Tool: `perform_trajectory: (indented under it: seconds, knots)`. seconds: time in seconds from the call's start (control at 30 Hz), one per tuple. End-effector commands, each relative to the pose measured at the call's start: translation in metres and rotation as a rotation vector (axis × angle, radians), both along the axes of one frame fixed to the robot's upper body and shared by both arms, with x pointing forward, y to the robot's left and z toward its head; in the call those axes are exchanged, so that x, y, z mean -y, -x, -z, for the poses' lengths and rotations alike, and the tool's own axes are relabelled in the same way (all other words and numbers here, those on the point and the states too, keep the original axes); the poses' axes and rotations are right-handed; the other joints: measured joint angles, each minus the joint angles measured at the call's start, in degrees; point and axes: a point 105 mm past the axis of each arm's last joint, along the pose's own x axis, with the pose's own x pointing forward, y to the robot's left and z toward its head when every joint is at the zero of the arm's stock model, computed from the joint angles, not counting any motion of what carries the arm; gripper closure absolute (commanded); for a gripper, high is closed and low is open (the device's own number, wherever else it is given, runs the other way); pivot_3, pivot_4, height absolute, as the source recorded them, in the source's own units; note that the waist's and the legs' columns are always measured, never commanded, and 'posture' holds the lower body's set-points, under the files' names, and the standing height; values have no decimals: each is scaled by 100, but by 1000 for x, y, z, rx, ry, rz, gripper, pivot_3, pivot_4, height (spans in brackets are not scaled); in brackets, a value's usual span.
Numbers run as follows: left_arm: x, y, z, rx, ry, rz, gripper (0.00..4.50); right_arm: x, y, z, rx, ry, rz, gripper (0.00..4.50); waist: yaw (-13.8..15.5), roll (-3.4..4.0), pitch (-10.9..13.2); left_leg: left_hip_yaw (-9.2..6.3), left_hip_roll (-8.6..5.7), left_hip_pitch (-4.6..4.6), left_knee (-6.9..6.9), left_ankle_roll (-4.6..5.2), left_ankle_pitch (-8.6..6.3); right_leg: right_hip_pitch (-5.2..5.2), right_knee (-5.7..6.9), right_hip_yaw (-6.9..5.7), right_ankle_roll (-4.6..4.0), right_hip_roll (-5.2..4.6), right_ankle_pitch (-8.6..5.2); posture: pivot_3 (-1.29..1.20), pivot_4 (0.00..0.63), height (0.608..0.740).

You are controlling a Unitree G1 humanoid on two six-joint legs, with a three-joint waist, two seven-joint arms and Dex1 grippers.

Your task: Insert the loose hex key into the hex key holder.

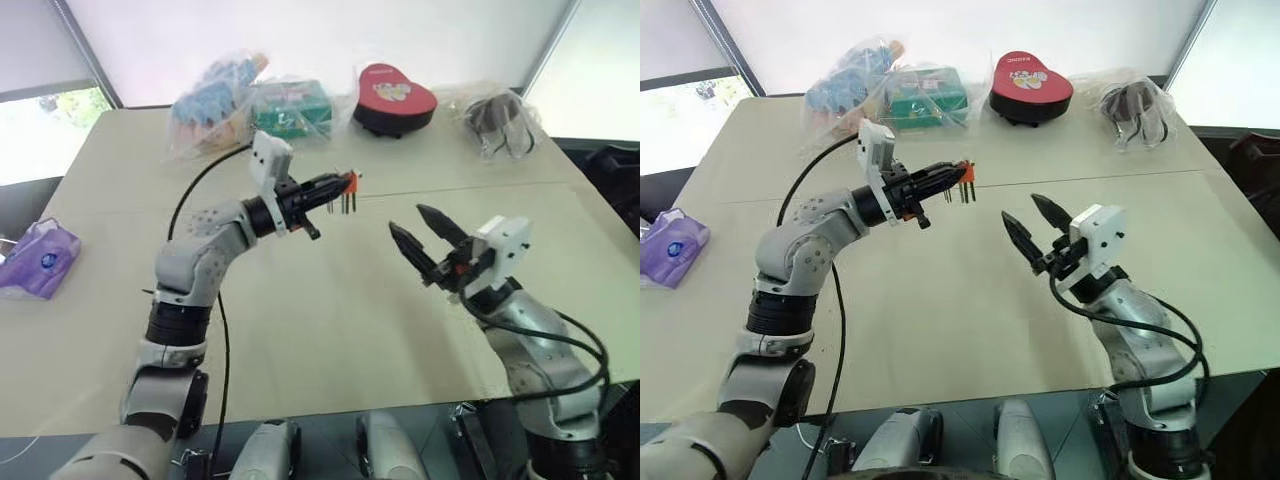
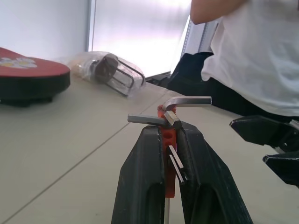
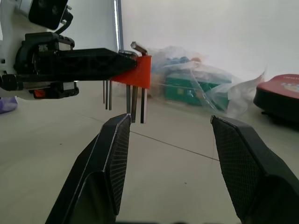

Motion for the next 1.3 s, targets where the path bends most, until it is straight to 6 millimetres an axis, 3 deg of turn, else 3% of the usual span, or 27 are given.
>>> perform_trajectory:
  seconds: [0.03,0.17,0.37,0.63,0.67,0.73,0.9,0.93,1.03,1.17,1.3]
  knots:
    - [20,4,11,-99,48,74,4427,14,3,-24,71,0,44,1698,15,-2,0,-2,0,0,1,1,0,3,-2,-1,0,0,0,0,150,740]
    - [46,2,42,-314,89,123,4427,26,-1,-31,85,1,98,1698,11,-2,0,-1,0,0,2,1,0,3,-1,-1,0,0,0,0,150,740]
    - [68,1,80,-580,84,142,4427,31,-2,-33,96,11,137,1698,-5,-3,1,0,0,2,2,1,0,3,0,-1,0,1,0,0,150,740]
    - [58,-1,112,-670,5,87,4427,27,1,-29,96,11,153,1698,3,-3,0,0,1,2,1,0,0,2,1,-1,0,1,0,0,150,740]
    - [55,0,114,-638,-27,83,3572,27,0,-28,96,14,154,1641,1,-3,0,0,1,2,1,0,0,1,1,0,0,1,0,0,150,740]
    - [50,1,115,-588,-68,81,2903,26,-1,-28,96,18,153,1641,0,-2,0,0,1,2,0,0,0,1,1,0,0,1,0,0,150,740]
    - [31,-1,100,-269,-225,47,271,23,-3,-21,58,82,111,1641,3,-1,-1,1,1,2,1,-1,1,1,0,1,0,0,0,0,150,740]
    - [27,-1,95,-199,-252,42,47,23,-3,-16,26,118,92,1641,6,-1,-1,1,1,2,1,-2,1,1,0,1,0,0,0,0,150,740]
    - [18,-3,81,-57,-299,27,47,26,0,-1,-43,222,41,1641,29,-1,-1,1,0,2,1,-1,1,3,-3,1,0,-1,0,0,150,740]
    - [-10,-3,50,104,-362,22,47,53,7,28,-248,500,-26,1641,87,-3,1,6,0,-1,2,2,-1,4,-8,1,0,-3,0,0,150,740]
    - [-33,9,37,132,-392,80,47,73,15,31,-345,654,-82,1641,96,-3,1,8,3,2,2,31,-17,5,-9,0,-1,0,0,0,150,740]
